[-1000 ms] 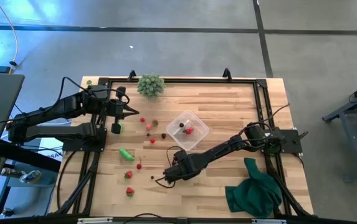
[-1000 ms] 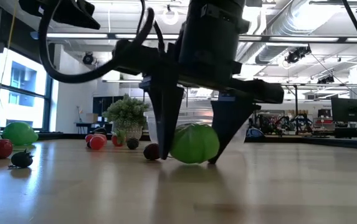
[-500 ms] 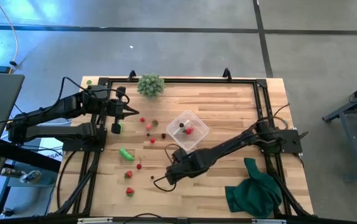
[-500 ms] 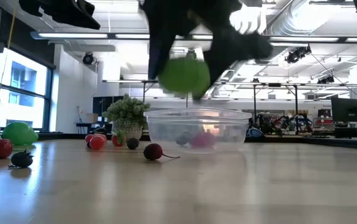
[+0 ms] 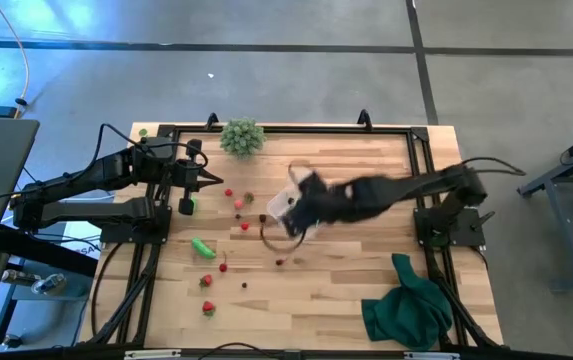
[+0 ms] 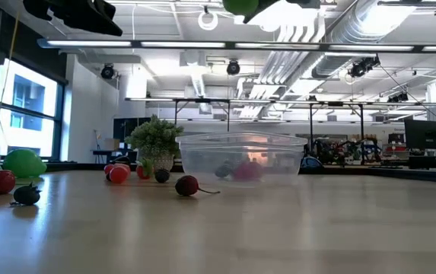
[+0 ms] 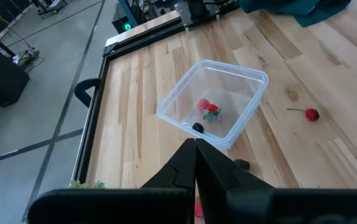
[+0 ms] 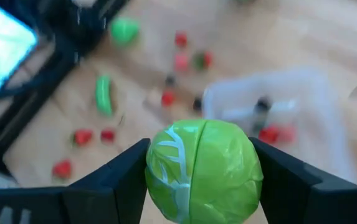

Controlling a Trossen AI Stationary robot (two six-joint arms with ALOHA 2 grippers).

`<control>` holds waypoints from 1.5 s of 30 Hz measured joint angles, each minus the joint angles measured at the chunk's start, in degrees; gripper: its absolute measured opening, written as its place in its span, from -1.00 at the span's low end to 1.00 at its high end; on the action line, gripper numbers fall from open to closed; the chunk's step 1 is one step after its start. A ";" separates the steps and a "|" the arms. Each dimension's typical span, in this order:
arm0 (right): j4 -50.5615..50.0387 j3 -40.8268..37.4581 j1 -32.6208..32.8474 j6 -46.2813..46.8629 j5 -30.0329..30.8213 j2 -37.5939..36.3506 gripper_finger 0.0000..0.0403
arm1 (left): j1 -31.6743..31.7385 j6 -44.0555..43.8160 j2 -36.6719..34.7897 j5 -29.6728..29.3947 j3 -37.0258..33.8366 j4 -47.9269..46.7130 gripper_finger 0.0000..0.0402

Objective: Pick and placing Produce into tupperware
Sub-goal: Put the green cabbage into the transparent bin

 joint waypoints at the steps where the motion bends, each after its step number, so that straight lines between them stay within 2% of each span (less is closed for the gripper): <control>1: 0.45 0.06 -1.65 -1.73 -0.25 -0.76 0.14 | 0.00 0.00 0.02 0.01 0.00 -0.01 -1.00; 5: 1.13 0.07 -8.22 -7.96 -5.01 -0.46 0.14 | -0.02 0.00 0.02 0.00 0.00 -0.02 -1.00; 9: 0.28 0.06 -12.96 -12.48 -12.20 4.35 0.14 | -0.01 0.00 -0.01 0.01 0.00 -0.01 -1.00; 13: -2.95 0.01 -14.31 -16.32 -20.60 9.72 0.14 | 0.00 0.00 -0.01 0.00 0.00 -0.01 -1.00; 17: -7.52 -0.04 -14.60 -19.66 -23.68 14.98 0.14 | -0.01 -0.01 -0.01 0.02 0.00 0.01 -1.00; 21: -5.51 -0.04 -14.61 -22.29 -26.95 18.67 0.14 | -0.02 0.00 0.01 0.00 0.00 -0.02 -1.00; 30: -3.83 -0.04 -14.86 -26.70 -28.33 24.39 0.14 | -0.02 0.00 -0.01 0.02 0.00 0.01 -1.00; 45: 0.36 0.05 -16.35 -29.05 -29.63 27.14 0.14 | -0.02 0.00 -0.01 0.02 0.00 0.00 -1.00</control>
